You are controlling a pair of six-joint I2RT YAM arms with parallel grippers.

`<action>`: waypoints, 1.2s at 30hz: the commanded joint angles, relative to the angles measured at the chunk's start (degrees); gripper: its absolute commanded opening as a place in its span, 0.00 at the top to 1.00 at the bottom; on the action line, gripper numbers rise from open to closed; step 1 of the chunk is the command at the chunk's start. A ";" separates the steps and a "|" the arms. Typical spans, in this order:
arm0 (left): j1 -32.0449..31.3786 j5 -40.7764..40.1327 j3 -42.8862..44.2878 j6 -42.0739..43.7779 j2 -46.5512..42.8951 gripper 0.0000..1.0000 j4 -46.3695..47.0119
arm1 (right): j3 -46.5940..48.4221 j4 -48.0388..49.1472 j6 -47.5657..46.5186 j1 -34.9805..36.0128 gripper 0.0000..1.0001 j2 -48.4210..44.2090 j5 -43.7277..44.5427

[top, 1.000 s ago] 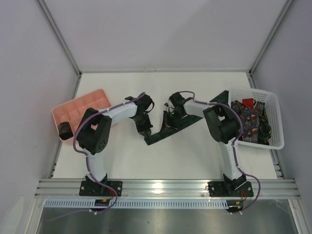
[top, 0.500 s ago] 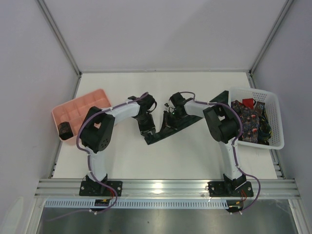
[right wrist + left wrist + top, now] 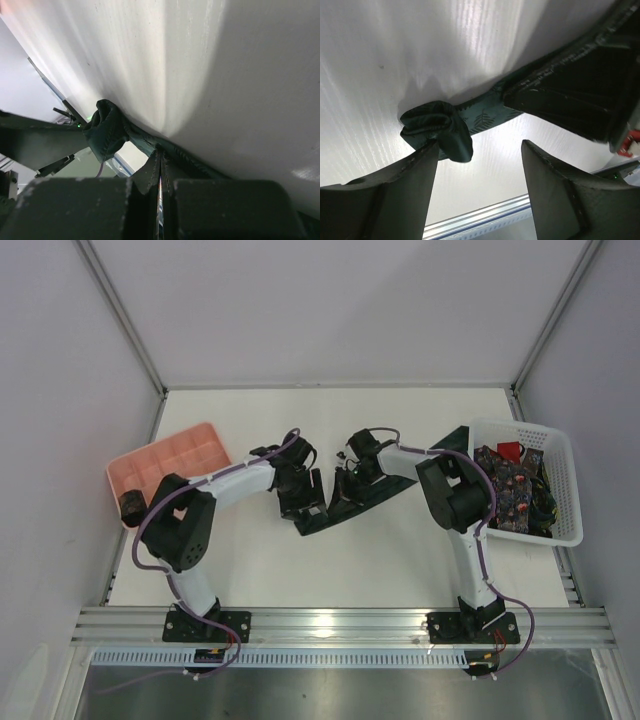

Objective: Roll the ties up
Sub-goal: Roll the tie

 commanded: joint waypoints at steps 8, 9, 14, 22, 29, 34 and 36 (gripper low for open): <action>-0.62 3.10 -0.79 1.87 -2.99 0.29 7.69 | 1.53 -2.17 -2.73 -0.38 0.99 2.66 4.00; -0.71 3.28 -0.97 1.78 -2.81 0.31 8.65 | 1.45 -2.17 -2.56 -0.46 0.99 2.66 4.00; -0.71 5.39 -0.62 1.96 -0.35 0.32 9.98 | 1.53 -1.99 -2.12 -0.64 0.99 2.48 3.56; -0.62 5.56 -1.14 2.48 0.18 0.32 10.51 | 1.97 -2.34 -1.94 -0.99 0.99 2.13 3.21; -0.54 3.90 0.17 4.76 -5.61 0.29 10.43 | 3.90 -3.75 -3.43 -1.17 0.97 1.69 2.51; -0.18 3.72 0.18 5.65 -9.66 0.26 10.42 | 5.93 -4.98 -5.01 -1.43 0.95 1.60 1.37; 0.25 3.81 -0.17 5.82 -11.50 0.26 9.90 | 6.72 -5.42 -5.54 -1.43 0.93 1.34 1.10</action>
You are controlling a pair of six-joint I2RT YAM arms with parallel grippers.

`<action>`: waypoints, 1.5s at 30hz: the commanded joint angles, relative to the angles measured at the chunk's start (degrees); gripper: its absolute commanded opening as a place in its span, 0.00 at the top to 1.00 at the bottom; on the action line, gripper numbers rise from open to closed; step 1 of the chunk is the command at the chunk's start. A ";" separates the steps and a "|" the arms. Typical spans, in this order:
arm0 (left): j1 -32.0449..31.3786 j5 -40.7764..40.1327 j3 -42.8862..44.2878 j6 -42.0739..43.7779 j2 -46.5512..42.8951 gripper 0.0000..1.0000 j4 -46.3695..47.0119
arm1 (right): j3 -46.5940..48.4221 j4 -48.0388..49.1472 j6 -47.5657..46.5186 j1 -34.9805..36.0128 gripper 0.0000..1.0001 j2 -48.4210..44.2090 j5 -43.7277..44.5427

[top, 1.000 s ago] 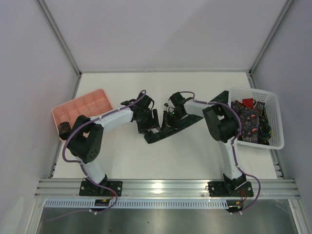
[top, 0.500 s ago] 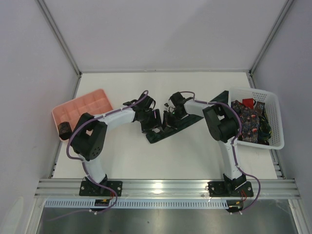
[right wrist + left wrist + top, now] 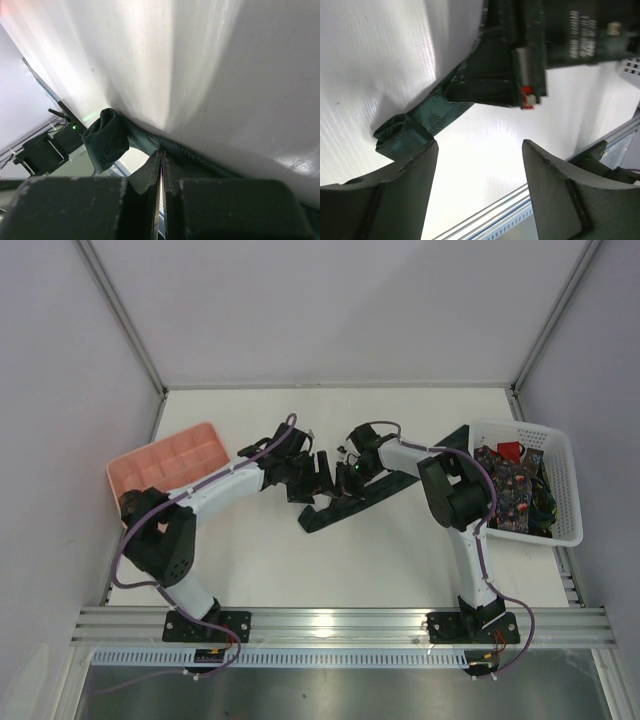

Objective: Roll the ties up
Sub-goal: Roll the tie

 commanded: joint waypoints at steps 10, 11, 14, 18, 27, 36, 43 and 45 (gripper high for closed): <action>6.18 0.23 -8.58 2.29 -16.80 0.27 1.09 | 4.58 -1.49 -6.44 0.12 0.58 -2.17 -1.20; 8.19 0.40 -9.55 2.29 -18.21 0.27 1.79 | 4.94 -1.66 -6.70 0.30 0.50 -2.34 -1.29; 12.07 1.02 -11.67 2.99 -24.01 0.27 1.36 | 8.09 -3.59 -7.84 1.61 0.41 -1.82 -0.51; 15.15 0.93 -12.02 4.92 -28.50 0.27 -0.93 | 11.17 -5.62 -8.64 3.55 0.37 -1.47 0.99; 18.31 4.27 -17.03 4.04 -32.73 0.26 -0.41 | 13.46 -8.78 -10.92 6.89 0.30 -0.50 3.80; 19.37 6.38 -18.70 3.69 -33.17 0.26 0.47 | 15.84 -10.37 -10.66 8.56 0.28 2.84 4.86; 19.46 7.17 -19.05 3.52 -33.25 0.25 0.83 | 17.86 -11.68 -9.78 9.26 0.33 4.95 5.12; 19.55 7.17 -19.23 3.52 -33.34 0.26 0.74 | 17.86 -11.68 -9.61 9.26 0.35 5.12 4.77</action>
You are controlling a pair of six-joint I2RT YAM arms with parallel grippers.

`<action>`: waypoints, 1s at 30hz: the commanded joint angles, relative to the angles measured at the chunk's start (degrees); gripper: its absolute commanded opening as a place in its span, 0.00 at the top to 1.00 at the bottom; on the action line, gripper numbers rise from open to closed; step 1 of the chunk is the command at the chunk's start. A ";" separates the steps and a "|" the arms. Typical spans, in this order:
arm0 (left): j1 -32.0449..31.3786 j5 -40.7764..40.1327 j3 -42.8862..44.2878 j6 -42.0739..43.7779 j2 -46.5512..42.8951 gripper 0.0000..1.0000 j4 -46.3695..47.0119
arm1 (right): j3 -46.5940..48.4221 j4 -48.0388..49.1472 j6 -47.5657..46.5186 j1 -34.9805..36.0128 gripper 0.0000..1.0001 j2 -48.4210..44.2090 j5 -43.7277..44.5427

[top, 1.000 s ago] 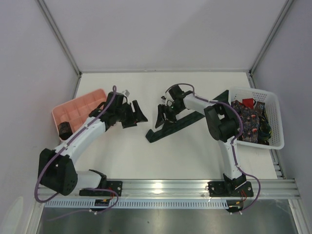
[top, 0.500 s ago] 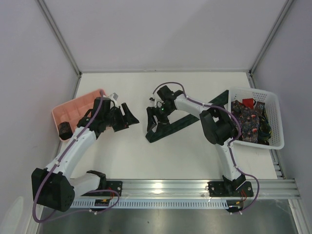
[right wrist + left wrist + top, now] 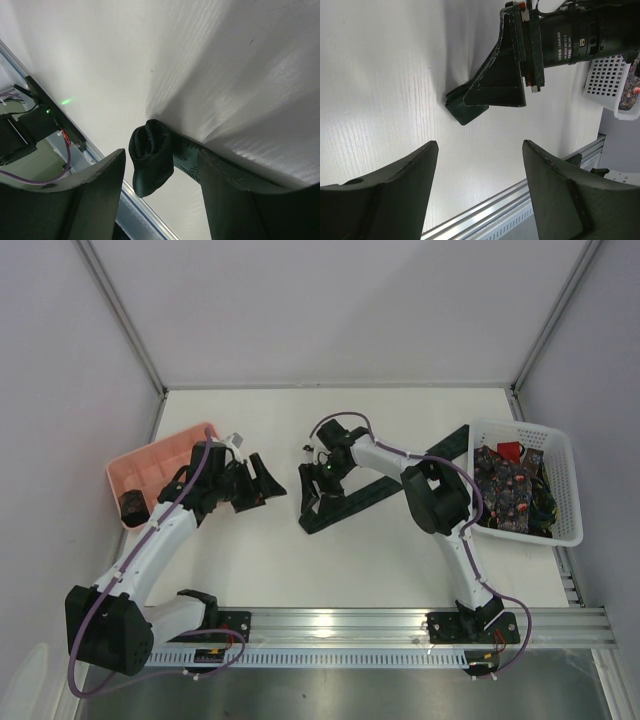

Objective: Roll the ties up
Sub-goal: Roll the tie

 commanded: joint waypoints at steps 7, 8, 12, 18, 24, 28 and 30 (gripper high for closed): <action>1.06 1.88 -0.72 0.24 -1.91 0.25 2.14 | 2.65 -1.08 1.59 1.27 0.43 0.69 -0.56; 1.14 1.97 -0.81 0.24 -2.09 0.25 2.23 | 2.56 -1.17 1.68 1.44 0.43 0.60 -0.30; 1.67 2.41 -1.51 0.33 -2.26 0.25 2.49 | 1.95 -2.22 1.24 2.06 0.42 -0.36 0.75; 2.38 3.11 -2.48 -0.03 -2.44 0.25 3.02 | 0.80 -1.70 1.94 2.32 0.44 -0.46 1.19; 2.55 3.46 -2.48 -0.03 -2.18 0.25 3.19 | 3.43 -3.01 5.10 2.23 0.63 0.95 1.81; 2.64 3.81 -3.09 -0.38 -1.74 0.25 3.98 | 5.63 -6.17 7.83 2.85 0.81 0.51 3.82; 2.73 3.99 -3.44 -0.55 -1.56 0.25 4.77 | 7.13 -9.51 9.50 3.11 0.92 0.42 6.01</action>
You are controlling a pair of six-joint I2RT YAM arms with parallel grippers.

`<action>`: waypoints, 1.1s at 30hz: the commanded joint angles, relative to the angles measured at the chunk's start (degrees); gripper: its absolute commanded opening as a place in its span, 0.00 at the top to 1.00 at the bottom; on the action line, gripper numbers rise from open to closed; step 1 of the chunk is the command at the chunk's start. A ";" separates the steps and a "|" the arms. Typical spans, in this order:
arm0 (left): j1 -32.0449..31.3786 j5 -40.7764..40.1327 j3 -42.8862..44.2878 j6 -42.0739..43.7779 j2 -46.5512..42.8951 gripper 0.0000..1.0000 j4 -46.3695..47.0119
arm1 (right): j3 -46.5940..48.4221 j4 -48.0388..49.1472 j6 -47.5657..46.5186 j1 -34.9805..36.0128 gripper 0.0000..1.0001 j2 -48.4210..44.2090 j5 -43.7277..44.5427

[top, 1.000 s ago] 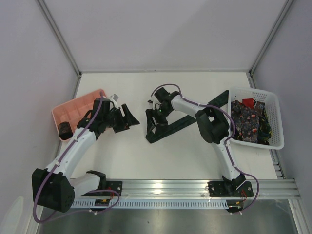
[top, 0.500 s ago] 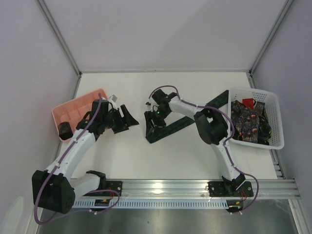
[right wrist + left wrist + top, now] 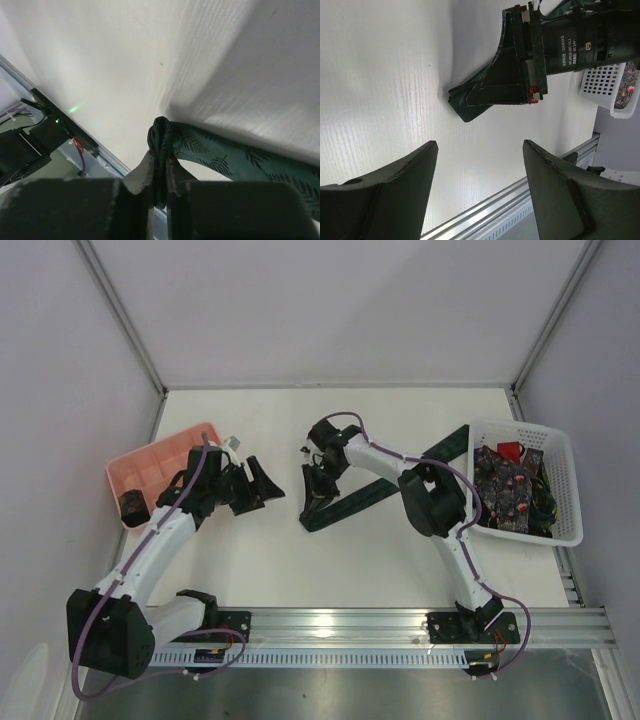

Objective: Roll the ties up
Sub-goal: Roll the tie

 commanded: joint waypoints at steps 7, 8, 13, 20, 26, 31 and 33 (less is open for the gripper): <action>0.80 3.28 -1.42 -1.10 1.28 0.25 4.43 | 6.14 -12.48 13.22 0.93 1.00 0.43 8.46; 0.80 3.46 -1.50 -1.02 1.46 0.25 4.44 | 6.05 -13.88 14.45 0.93 1.00 0.34 8.98; 0.80 4.60 -1.68 -0.40 3.75 0.25 4.17 | 3.59 -15.65 18.59 0.58 1.00 -1.33 13.99; 0.80 6.18 -1.07 0.21 5.77 0.26 4.08 | -5.72 -7.42 19.65 -3.02 1.00 -3.17 9.44; 0.80 8.02 -0.63 0.83 8.23 0.28 3.64 | -11.18 0.69 16.24 -5.14 0.98 -2.65 1.52; 0.19 9.60 -1.15 0.04 9.81 0.33 4.78 | -10.21 0.88 10.95 -5.22 0.76 -3.00 2.22; -0.60 9.87 -1.07 -0.31 11.13 0.35 5.05 | -8.55 -0.70 8.32 -5.31 0.62 -3.00 3.18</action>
